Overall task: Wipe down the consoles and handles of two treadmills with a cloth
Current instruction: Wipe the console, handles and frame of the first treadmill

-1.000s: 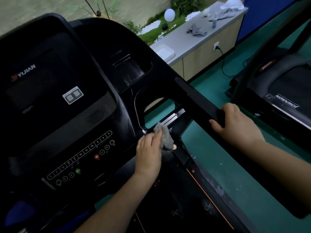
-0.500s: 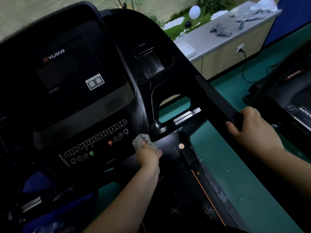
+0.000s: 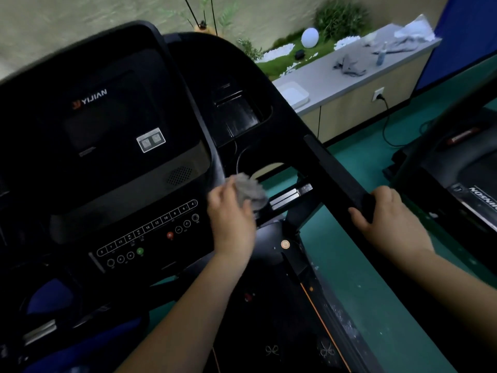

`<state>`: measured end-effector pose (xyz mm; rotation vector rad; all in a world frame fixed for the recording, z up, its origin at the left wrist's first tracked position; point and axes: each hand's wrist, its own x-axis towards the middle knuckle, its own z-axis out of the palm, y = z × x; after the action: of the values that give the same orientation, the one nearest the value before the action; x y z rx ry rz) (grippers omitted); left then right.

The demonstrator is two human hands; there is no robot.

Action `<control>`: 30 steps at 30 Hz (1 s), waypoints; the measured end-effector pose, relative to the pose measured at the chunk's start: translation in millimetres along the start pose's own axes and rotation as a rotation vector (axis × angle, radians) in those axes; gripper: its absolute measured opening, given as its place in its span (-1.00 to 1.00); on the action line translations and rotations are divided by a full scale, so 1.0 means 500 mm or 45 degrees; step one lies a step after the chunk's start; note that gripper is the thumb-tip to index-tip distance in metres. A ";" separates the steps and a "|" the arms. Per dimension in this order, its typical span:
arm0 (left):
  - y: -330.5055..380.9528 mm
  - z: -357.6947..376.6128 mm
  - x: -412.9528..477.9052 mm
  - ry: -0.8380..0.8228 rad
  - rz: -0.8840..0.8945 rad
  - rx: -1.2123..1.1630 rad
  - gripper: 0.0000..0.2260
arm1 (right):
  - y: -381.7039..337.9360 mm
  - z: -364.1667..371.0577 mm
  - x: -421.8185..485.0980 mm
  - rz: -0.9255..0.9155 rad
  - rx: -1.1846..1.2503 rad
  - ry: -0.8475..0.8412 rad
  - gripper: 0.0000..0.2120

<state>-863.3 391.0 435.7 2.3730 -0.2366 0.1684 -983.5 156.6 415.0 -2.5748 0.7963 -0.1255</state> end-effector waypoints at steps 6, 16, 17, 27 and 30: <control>-0.121 0.034 -0.032 -0.126 -0.020 0.652 -0.36 | -0.001 -0.004 0.002 0.015 0.034 -0.039 -0.65; -0.078 0.055 0.135 0.030 0.043 0.735 -0.38 | -0.013 -0.018 0.048 -0.075 0.111 -0.099 -0.52; -0.077 0.051 0.156 0.035 0.058 0.754 -0.38 | -0.020 -0.017 0.056 -0.091 0.131 -0.078 -0.51; -0.033 -0.005 0.419 0.015 0.310 0.691 -0.58 | -0.089 0.011 0.156 -0.119 0.149 -0.029 -0.48; 0.006 -0.037 0.491 0.034 0.439 0.589 -0.67 | -0.095 0.016 0.164 -0.115 0.115 -0.044 -0.52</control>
<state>-625.6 371.5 497.5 2.7654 -0.6551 0.4600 -889.3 149.1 425.3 -2.5211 0.6470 -0.1406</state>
